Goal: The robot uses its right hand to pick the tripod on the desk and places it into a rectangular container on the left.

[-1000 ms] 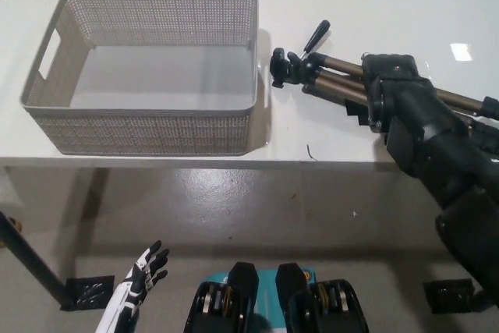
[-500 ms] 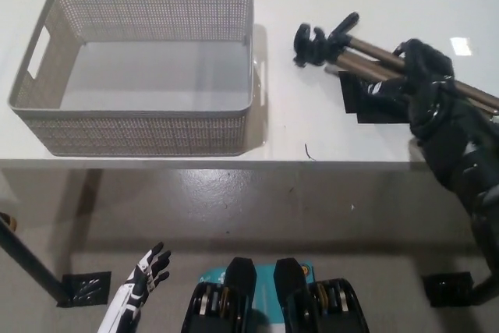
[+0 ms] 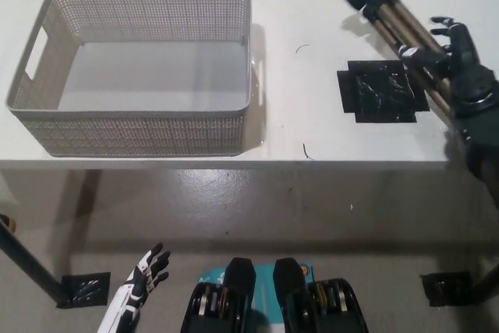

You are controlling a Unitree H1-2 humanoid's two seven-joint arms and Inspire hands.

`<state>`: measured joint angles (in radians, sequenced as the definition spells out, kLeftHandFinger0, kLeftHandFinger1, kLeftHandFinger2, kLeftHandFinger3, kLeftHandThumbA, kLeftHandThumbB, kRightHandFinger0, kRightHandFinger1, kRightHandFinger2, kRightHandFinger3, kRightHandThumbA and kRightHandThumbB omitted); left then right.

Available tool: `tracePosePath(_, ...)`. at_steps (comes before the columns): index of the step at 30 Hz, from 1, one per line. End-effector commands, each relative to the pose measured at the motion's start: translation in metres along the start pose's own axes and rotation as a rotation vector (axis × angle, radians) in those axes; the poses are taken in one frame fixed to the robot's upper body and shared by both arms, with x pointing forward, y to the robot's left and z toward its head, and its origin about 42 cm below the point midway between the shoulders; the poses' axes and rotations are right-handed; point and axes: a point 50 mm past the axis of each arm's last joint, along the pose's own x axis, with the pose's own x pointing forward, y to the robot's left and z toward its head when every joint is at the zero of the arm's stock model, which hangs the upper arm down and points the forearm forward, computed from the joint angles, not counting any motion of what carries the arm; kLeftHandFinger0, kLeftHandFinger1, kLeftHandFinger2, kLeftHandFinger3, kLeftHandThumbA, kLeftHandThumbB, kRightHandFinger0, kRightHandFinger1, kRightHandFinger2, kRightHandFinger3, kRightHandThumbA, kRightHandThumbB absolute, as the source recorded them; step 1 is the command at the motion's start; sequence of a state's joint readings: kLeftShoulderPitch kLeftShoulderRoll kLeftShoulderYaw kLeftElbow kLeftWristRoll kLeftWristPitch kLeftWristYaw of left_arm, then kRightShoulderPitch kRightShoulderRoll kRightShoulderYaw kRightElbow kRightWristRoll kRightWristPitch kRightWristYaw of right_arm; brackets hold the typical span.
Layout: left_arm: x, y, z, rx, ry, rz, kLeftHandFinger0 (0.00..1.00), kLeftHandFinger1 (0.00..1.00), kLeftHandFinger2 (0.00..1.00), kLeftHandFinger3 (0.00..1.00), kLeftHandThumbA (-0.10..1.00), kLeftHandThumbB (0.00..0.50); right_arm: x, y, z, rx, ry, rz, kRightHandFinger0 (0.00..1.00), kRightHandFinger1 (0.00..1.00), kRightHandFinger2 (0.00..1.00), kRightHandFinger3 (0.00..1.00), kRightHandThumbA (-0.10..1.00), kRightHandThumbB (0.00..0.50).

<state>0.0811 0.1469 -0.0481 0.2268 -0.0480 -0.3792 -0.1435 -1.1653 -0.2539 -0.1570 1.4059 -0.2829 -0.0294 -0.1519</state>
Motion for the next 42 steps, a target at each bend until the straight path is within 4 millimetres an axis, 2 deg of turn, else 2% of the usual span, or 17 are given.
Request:
tracePosePath(1,-0.001,0.005,0.004,0.018,-0.053,0.003,1.00,1.00,1.00,1.00,1.00,0.260,0.007,-0.021,0.067,0.291,-0.138,0.071,0.00,0.47,0.83,0.86,-0.10,0.160)
tracePosePath(2,-0.001,0.005,0.004,0.017,-0.051,0.002,1.00,1.00,1.00,1.00,1.00,0.262,0.008,-0.022,0.079,0.344,-0.146,0.088,0.00,0.45,0.82,0.97,-0.10,0.156)
tracePosePath(6,-0.002,0.005,0.004,0.017,-0.048,0.006,1.00,1.00,1.00,1.00,1.00,0.274,0.006,-0.025,0.116,0.439,-0.207,0.134,0.00,0.32,0.83,1.00,-0.10,0.130)
tracePosePath(8,-0.002,0.005,0.004,0.017,-0.048,0.009,1.00,1.00,1.00,1.00,1.00,0.275,0.005,-0.025,0.130,0.466,-0.224,0.156,0.00,0.38,0.82,0.75,-0.10,0.138)
tracePosePath(12,-0.004,0.004,0.003,0.011,-0.042,0.008,1.00,1.00,1.00,1.00,1.00,0.259,0.002,-0.023,0.155,0.509,-0.240,0.168,0.00,0.44,0.79,0.70,-0.10,0.185)
tracePosePath(14,-0.004,0.005,0.003,0.014,-0.039,0.008,1.00,1.00,1.00,1.00,1.00,0.242,-0.001,-0.021,0.172,0.545,-0.251,0.191,0.00,0.46,0.86,1.00,-0.10,0.175)
tracePosePath(16,-0.005,0.005,0.003,0.011,-0.043,0.010,1.00,1.00,1.00,1.00,1.00,0.231,-0.003,-0.019,0.182,0.553,-0.264,0.202,0.00,0.45,0.85,0.93,-0.10,0.214)
tracePosePath(17,-0.005,0.005,0.002,0.019,-0.046,0.006,1.00,1.00,1.00,1.00,1.00,0.223,-0.004,-0.019,0.188,0.560,-0.280,0.214,0.00,0.39,0.81,0.89,-0.10,0.187)
tracePosePath(18,-0.005,0.005,0.001,0.030,-0.042,0.006,1.00,1.00,1.00,1.00,1.00,0.254,-0.007,-0.017,0.199,0.562,-0.296,0.226,0.00,0.41,0.83,0.98,-0.10,0.190)
tracePosePath(19,-0.005,0.005,0.001,0.031,-0.039,0.006,1.00,1.00,1.00,1.00,1.00,0.265,-0.008,-0.017,0.203,0.566,-0.302,0.237,0.00,0.41,0.82,0.95,-0.10,0.231)
tracePosePath(26,-0.010,0.004,-0.002,0.024,-0.035,0.005,1.00,1.00,1.00,1.00,1.00,0.254,-0.020,-0.008,0.244,0.728,-0.301,0.306,0.00,0.30,0.80,1.00,-0.10,0.143)
tracePosePath(28,-0.012,0.004,-0.003,0.028,-0.030,0.007,1.00,1.00,1.00,1.00,1.00,0.255,-0.024,-0.005,0.252,0.697,-0.353,0.321,0.00,0.28,0.82,0.95,-0.10,0.136)
tracePosePath(29,-0.013,0.004,-0.003,0.028,-0.024,0.005,1.00,1.00,1.00,1.00,1.00,0.254,-0.027,-0.003,0.259,0.670,-0.379,0.327,0.00,0.27,0.78,0.77,-0.10,0.172)
tracePosePath(34,-0.013,0.001,-0.004,0.026,-0.024,0.006,1.00,1.00,1.00,1.00,1.00,0.261,-0.048,0.013,0.294,0.575,-0.458,0.334,0.00,0.39,0.82,0.92,-0.10,0.176)
tracePosePath(36,-0.018,0.000,-0.007,0.020,-0.012,-0.002,1.00,1.00,1.00,1.00,1.00,0.273,-0.054,0.020,0.299,0.538,-0.485,0.349,0.00,0.41,0.81,0.90,-0.10,0.171)
tracePosePath(38,-0.020,0.000,-0.006,0.016,-0.010,-0.024,1.00,1.00,1.00,1.00,1.00,0.228,-0.067,0.036,0.313,0.399,-0.557,0.357,0.01,0.43,0.81,0.71,-0.10,0.175)
tracePosePath(42,-0.020,0.002,-0.005,0.026,-0.025,-0.042,1.00,1.00,1.00,1.00,1.00,0.184,-0.083,0.060,0.325,0.259,-0.621,0.391,0.00,0.46,0.83,0.83,-0.10,0.151)
